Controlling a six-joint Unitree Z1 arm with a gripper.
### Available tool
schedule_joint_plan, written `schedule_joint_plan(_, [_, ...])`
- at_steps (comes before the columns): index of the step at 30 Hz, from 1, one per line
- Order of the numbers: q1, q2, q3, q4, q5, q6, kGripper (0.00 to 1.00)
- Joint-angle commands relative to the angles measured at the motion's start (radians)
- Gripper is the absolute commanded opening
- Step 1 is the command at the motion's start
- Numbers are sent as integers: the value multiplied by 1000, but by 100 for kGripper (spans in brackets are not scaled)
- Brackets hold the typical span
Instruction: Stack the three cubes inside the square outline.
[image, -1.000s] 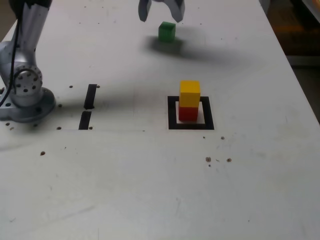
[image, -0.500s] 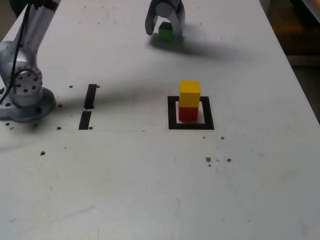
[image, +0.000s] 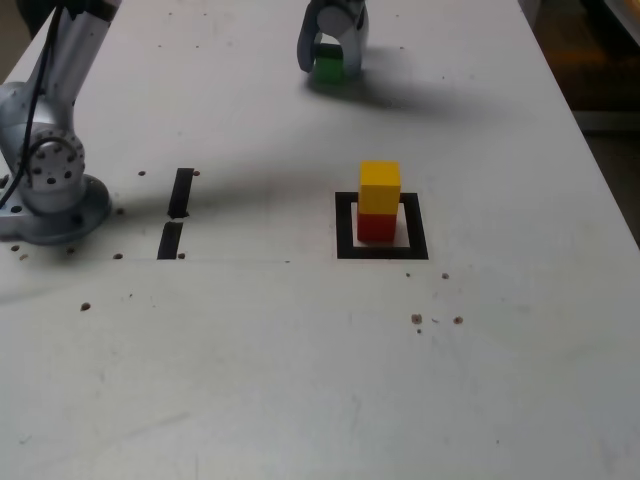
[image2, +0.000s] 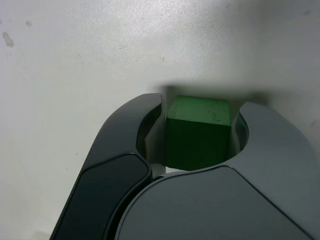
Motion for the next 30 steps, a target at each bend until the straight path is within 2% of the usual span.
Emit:
schedule_joint_plan(1, [-6,-39,-9,28,0,-15,25])
schedule_joint_plan(5, [-39,-126,-45,137,-15,-63,24])
schedule_joint_plan(9, [-105,-221,-92,257,-51,-135,24])
schedule_joint_plan(14, [-230,-318,-90,351,-96,-282,24])
schedule_joint_plan(22, [-496,-422,15,379,-146,-588,24])
schedule_joint_plan(26, [-635,-414,33,380,-198,-728,24])
schedule_joint_plan(30, [-733,-380,9,381,-228,-807,24])
